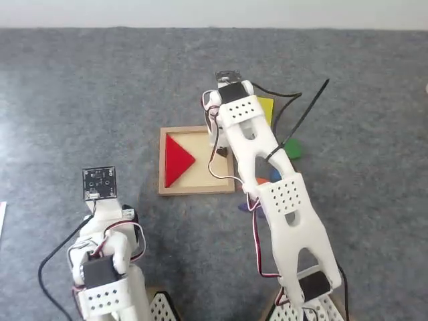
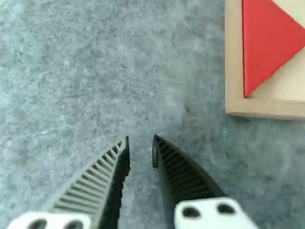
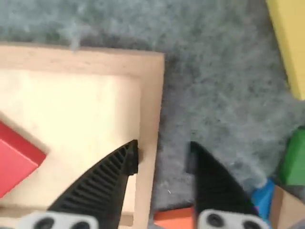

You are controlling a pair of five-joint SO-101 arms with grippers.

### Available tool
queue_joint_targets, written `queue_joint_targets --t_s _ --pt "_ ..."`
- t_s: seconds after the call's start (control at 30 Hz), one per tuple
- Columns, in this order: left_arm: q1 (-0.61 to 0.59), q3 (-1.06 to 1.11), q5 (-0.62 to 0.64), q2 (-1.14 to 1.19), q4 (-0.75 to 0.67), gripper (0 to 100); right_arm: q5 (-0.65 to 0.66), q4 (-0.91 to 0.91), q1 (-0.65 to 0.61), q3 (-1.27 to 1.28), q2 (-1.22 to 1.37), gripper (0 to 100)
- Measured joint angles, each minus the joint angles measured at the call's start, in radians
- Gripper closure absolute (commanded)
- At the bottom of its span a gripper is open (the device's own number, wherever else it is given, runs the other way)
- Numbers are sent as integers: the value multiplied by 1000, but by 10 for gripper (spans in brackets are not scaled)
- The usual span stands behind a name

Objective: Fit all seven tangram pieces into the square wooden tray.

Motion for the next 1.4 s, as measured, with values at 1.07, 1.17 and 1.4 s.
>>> queue_joint_targets --t_s 1.07,1.17,1.4 --pt "0 0 0 0 0 920 704 -809 261 21 71 991" --pt "0 0 0 0 0 920 703 -833 249 21 120 991" --pt "0 0 0 0 0 920 667 -856 241 3 172 991"
